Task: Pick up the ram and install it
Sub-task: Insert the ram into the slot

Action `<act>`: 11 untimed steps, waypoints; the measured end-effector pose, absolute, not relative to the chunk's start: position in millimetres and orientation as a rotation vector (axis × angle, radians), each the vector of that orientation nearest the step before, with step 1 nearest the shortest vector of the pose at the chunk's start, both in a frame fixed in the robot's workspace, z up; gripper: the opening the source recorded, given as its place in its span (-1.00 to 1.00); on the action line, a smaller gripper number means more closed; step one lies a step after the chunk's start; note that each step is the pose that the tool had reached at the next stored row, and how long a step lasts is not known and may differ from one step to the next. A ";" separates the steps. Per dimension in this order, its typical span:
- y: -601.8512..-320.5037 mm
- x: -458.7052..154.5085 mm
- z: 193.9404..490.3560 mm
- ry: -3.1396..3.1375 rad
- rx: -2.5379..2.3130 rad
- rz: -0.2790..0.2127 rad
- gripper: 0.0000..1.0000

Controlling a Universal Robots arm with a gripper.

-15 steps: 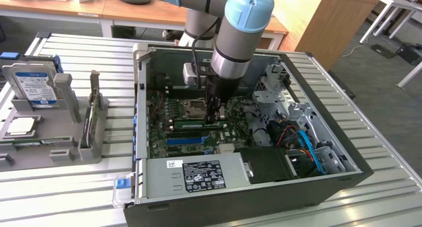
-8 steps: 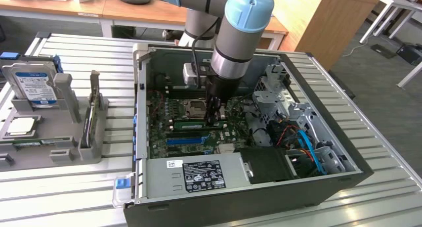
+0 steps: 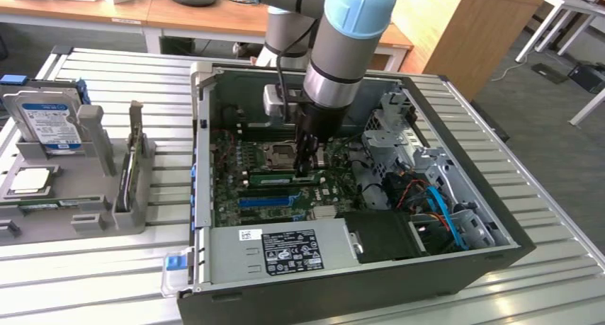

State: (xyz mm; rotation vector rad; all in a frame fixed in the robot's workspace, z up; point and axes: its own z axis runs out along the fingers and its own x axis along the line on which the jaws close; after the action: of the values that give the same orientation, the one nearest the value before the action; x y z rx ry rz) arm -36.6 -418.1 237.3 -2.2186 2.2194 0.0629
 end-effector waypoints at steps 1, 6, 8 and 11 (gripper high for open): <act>-418.1 -36.6 239.5 2.220 -2.219 0.063 -0.50; -418.1 -36.6 246.7 2.222 -2.221 0.058 -0.50; -418.1 -36.6 249.4 2.223 -2.222 0.056 -0.50; -418.1 -36.6 252.6 2.223 -2.222 0.055 -0.50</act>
State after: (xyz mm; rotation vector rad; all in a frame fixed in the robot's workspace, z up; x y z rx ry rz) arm -36.6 -418.1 252.6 -2.2222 2.2231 0.0550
